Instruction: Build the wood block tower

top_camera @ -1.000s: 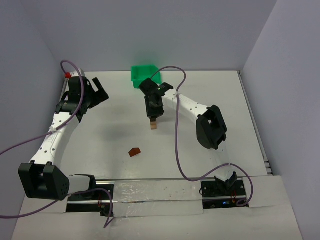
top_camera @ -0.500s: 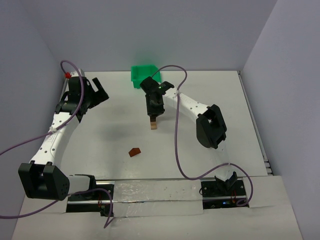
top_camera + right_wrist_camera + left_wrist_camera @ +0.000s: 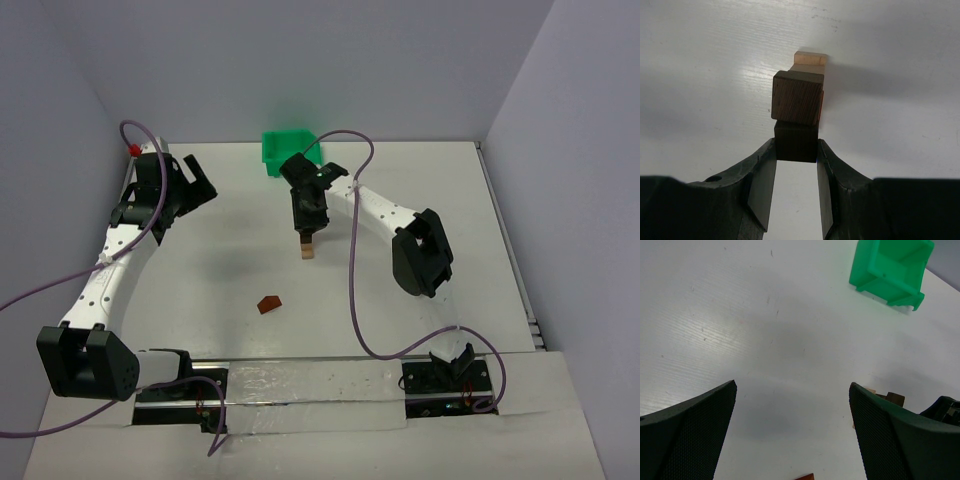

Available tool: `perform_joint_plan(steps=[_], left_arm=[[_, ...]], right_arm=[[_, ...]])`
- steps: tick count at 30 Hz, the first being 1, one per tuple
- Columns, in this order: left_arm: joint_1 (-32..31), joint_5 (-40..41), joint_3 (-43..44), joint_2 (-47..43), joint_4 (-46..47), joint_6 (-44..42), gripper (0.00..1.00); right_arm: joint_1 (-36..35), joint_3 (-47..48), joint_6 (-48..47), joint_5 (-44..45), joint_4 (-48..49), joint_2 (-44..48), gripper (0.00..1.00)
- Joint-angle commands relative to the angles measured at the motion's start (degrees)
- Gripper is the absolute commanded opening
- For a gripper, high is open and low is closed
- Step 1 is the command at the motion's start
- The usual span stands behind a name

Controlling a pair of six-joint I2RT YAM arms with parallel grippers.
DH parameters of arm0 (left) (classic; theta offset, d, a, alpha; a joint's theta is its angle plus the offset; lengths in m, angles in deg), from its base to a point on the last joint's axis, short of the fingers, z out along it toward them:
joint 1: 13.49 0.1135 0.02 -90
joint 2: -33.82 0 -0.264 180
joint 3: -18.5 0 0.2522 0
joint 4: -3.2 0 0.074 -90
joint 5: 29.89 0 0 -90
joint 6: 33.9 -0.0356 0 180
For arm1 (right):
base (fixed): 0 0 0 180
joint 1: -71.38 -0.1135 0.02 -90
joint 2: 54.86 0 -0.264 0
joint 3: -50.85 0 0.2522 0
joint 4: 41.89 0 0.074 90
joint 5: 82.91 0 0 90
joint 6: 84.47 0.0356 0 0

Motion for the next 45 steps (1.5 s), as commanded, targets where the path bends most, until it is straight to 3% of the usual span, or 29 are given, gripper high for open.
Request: perform_joint_plan(steps=[1, 13, 18, 23, 25, 28, 29, 35, 39, 42, 45], left_arm=[[0.5, -0.96, 0.94, -0.15, 2.85, 0.73, 0.99], [0.59, -1.14, 0.94, -0.02, 2.85, 0.73, 0.99], [0.66, -1.32, 0.88, -0.07, 2.85, 0.81, 0.99], [0.77, -1.32, 0.76, -0.19, 2.85, 0.81, 0.99], [0.85, -1.4, 0.76, -0.19, 2.84, 0.73, 0.99], [0.94, -1.85, 0.67, -0.25, 2.91, 0.43, 0.99], [0.94, -2.18, 0.67, -0.28, 2.93, -0.27, 0.99], [1.03, -11.63, -0.09, -1.57, 3.63, -8.47, 0.99], [1.2, -21.56, -3.14, -4.28, 2.58, -18.32, 0.96], [0.9, -29.52, -6.65, -7.19, -0.73, -31.65, 0.88], [-2.5, -30.26, -9.25, -8.73, -6.84, -41.78, 0.84]], right_arm=[[0.26, 2.11, 0.79, -0.02, 0.47, -0.14, 0.28], [0.17, 1.68, 1.41, -0.46, 0.6, -0.14, 0.38], [0.08, 1.38, 1.49, -0.24, 0.67, -0.15, 0.57], [0.08, 1.32, 1.32, 0.33, 0.68, -0.13, 0.66], [0.08, 1.15, 1.23, 0.15, 0.77, 0.04, 0.76], [0.08, 0.65, 1.0, -0.08, 0.92, 0.66, 0.98], [0.03, 0.44, 0.87, -0.41, 1.05, 1.19, 1.0], [-1.48, -2.4, -2.51, -1.67, 1.98, 6.1, 1.0], [-2.03, -7.81, -6.78, -3.49, 3.62, 15.06, 1.0], [-2.03, -11.32, -10.36, -4.31, 4.47, 21.07, 1.0], [-1.92, -13.77, -15.33, -5.22, 4.45, 26.56, 1.0]])
